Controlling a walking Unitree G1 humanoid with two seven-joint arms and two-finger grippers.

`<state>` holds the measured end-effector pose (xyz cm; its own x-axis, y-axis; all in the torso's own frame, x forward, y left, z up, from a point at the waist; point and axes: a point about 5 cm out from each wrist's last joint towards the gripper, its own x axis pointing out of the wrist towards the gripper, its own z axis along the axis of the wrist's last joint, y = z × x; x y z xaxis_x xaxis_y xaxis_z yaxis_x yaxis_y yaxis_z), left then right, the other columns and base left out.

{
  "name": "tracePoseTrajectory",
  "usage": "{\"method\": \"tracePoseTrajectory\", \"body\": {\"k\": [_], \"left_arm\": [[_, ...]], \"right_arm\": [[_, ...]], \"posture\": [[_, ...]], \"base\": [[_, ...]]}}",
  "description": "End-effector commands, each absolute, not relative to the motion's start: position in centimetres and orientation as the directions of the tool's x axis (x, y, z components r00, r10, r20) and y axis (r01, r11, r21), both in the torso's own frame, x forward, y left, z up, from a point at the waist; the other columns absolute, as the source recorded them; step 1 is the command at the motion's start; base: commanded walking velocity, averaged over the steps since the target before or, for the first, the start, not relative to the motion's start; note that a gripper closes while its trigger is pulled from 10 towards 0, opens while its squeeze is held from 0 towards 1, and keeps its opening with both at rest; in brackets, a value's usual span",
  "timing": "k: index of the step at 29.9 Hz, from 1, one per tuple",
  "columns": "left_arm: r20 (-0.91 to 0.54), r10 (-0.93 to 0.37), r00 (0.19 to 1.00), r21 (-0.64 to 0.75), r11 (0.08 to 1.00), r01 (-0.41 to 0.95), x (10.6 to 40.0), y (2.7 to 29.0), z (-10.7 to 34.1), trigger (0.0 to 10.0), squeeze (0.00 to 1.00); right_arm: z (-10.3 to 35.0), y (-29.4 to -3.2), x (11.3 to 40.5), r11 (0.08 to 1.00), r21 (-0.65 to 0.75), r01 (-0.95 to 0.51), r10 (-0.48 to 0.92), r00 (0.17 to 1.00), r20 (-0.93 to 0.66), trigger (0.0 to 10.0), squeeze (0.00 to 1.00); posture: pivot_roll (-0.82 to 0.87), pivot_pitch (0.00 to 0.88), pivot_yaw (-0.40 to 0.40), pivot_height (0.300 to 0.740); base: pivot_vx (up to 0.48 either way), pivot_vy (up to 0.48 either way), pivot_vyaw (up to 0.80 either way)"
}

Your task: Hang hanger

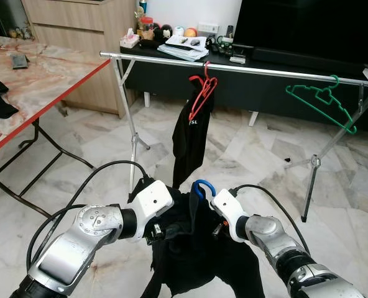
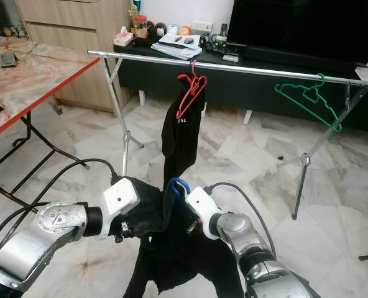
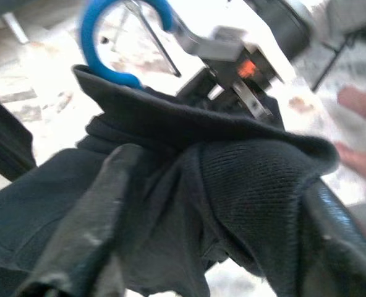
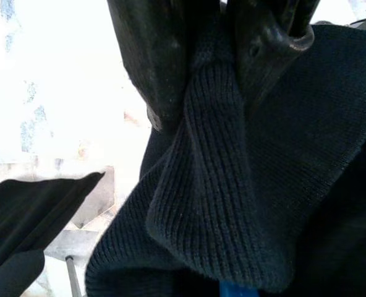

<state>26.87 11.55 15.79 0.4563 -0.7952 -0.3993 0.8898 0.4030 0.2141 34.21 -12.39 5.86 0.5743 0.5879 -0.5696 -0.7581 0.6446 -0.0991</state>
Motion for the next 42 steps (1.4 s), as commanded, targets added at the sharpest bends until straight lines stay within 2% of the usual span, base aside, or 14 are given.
{"method": "tracePoseTrajectory", "body": {"k": [1, 8, 9, 10, 13, 17, 21, 24, 25, 30, 31, 33, 36, 42], "left_arm": [[-0.396, -0.801, 0.449, 0.271, 0.366, 0.89, 26.7, 11.2, 16.5, 10.0, 1.0], [-0.463, -0.777, 0.427, 0.321, 0.302, 0.898, 26.1, 12.3, 17.0, 10.0, 1.0], [-0.498, -0.761, 0.416, 0.337, 0.272, 0.901, 25.8, 12.6, 16.8, 10.0, 0.75], [-0.498, -0.764, 0.41, 0.333, 0.268, 0.904, 25.8, 12.6, 16.8, 10.0, 0.0], [-0.421, -0.8, 0.428, 0.306, 0.318, 0.897, 26.0, 12.4, 17.3, 10.0, 0.0], [-0.3, -0.701, 0.647, 0.363, 0.543, 0.757, 28.6, 14.5, 18.5, 10.0, 0.0], [-0.308, -0.653, 0.691, 0.387, 0.578, 0.719, 29.0, 16.3, 18.2, 10.0, 0.0], [-0.354, -0.645, 0.678, 0.401, 0.55, 0.732, 28.7, 17.2, 17.5, 10.0, 0.0], [-0.372, -0.64, 0.672, 0.406, 0.539, 0.738, 28.6, 17.9, 17.2, 10.0, 0.0], [-0.389, -0.633, 0.67, 0.403, 0.537, 0.741, 28.9, 19.0, 17.0, 10.0, 0.0], [-0.398, -0.645, 0.652, 0.372, 0.536, 0.758, 28.9, 19.0, 16.8, 10.0, 0.0], [-0.466, -0.69, 0.554, 0.345, 0.434, 0.832, 28.3, 18.3, 15.8, 10.0, 0.0], [-0.442, -0.766, 0.467, 0.276, 0.379, 0.883, 28.0, 16.5, 15.4, 10.0, 0.0], [-0.483, -0.792, 0.372, 0.236, 0.292, 0.927, 27.8, 15.6, 15.0, 10.0, 0.0]], "right_arm": [[6.3, -12.5, 34.5, 0.637, -0.118, -0.762, 0.586, 0.578, -0.568, 0.0, 0.0], [6.1, -12.8, 34.5, 0.636, -0.143, -0.758, 0.564, 0.583, -0.585, 0.0, 0.0], [6.1, -12.9, 34.5, 0.636, -0.146, -0.758, 0.561, 0.584, -0.586, 0.0, 0.0], [6.1, -12.8, 34.5, 0.636, -0.147, -0.757, 0.561, 0.585, -0.586, 0.0, 0.0], [6.3, -12.8, 34.6, 0.644, -0.151, -0.75, 0.565, 0.599, -0.567, 0.0, 0.0], [7.6, -12.6, 35.0, 0.594, -0.167, -0.787, 0.643, 0.589, -0.489, 0.0, 0.0], [8.0, -13.2, 34.9, 0.529, -0.221, -0.819, 0.666, 0.562, -0.491, 0.0, 0.0], [7.9, -13.6, 34.5, 0.435, -0.263, -0.861, 0.676, 0.506, -0.536, 0.0, 0.0], [7.6, -13.9, 34.1, 0.351, -0.282, -0.893, 0.681, 0.45, -0.577, 0.0, 0.0], [7.9, -14.1, 33.5, 0.22, -0.286, -0.933, 0.716, 0.353, -0.602, 0.0, 0.0], [8.0, -14.1, 33.4, 0.191, -0.288, -0.939, 0.725, 0.332, -0.603, 0.0, 0.0], [8.1, -14.0, 33.2, 0.134, -0.272, -0.953, 0.741, 0.279, -0.611, 0.0, 0.0], [8.3, -13.7, 33.2, 0.091, -0.283, -0.955, 0.739, 0.255, -0.623, 0.0, 0.0], [8.5, -13.3, 33.4, 0.088, -0.299, -0.95, 0.743, 0.262, -0.615, 0.0, 0.0]], "posture": [[0.16, 0.057, -0.046, 0.74], [0.17, 0.052, -0.045, 0.74], [0.17, 0.052, -0.044, 0.74], [0.17, 0.053, -0.044, 0.74], [0.17, 0.056, -0.043, 0.74], [0.17, 0.06, -0.045, 0.74], [0.17, 0.063, -0.047, 0.74], [0.16, 0.064, -0.048, 0.74], [0.16, 0.067, -0.051, 0.74], [0.17, 0.071, -0.059, 0.74], [0.17, 0.071, -0.062, 0.74], [0.17, 0.07, -0.066, 0.74], [0.16, 0.07, -0.07, 0.74], [0.16, 0.072, -0.072, 0.74]], "base": [[0.0, 0.0, 0.0], [0.0, 0.0, 0.0], [0.0, 0.0, 0.0], [0.0, 0.0, 0.0], [0.0, 0.0, 0.0], [0.0, 0.0, 0.0], [0.0, 0.0, 0.0], [0.0, 0.0, 0.0], [0.0, 0.0, 0.0], [0.0, 0.0, 0.0], [0.0, 0.0, 0.0], [0.0, 0.0, 0.0], [0.0, 0.0, 0.0], [0.0, 0.0, 0.0]]}}
